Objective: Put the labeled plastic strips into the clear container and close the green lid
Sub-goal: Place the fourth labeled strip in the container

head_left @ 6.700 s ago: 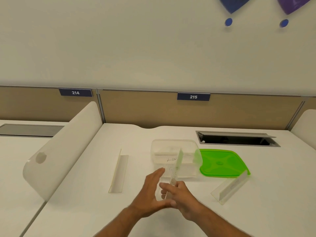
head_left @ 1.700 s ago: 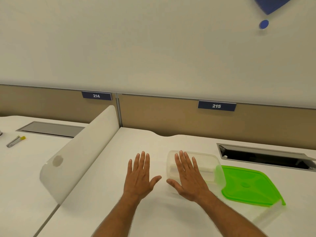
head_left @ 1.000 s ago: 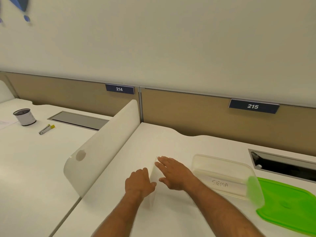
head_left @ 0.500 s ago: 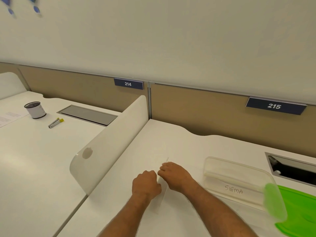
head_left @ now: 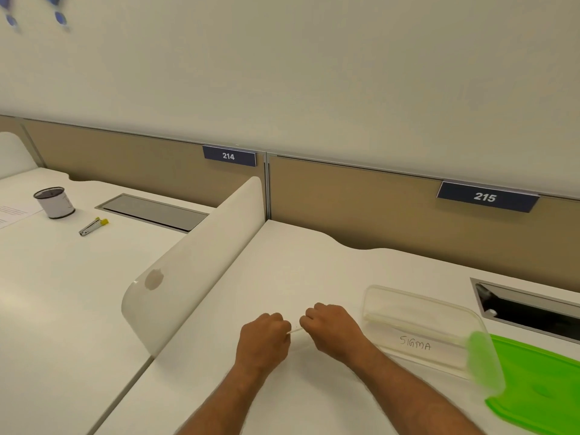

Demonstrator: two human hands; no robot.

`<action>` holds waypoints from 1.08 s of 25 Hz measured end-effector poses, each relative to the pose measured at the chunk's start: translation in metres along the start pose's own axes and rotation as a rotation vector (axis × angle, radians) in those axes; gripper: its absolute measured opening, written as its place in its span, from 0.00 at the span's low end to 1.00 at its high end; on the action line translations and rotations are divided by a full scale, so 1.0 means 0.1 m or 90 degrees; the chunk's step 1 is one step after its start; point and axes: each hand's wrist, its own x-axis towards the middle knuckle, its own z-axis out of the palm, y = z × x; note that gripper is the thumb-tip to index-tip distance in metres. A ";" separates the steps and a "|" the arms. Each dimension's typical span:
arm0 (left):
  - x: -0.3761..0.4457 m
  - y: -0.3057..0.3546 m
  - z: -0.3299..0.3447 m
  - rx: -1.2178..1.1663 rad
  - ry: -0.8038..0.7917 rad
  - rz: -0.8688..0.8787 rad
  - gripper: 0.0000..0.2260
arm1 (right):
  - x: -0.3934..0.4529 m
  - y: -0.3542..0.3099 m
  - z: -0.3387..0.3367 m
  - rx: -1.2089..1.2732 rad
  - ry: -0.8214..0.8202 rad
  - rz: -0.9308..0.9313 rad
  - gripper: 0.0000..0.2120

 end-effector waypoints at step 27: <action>0.13 0.18 -0.30 -0.118 0.300 0.265 0.26 | -0.64 0.70 -0.64 0.271 0.017 0.134 0.31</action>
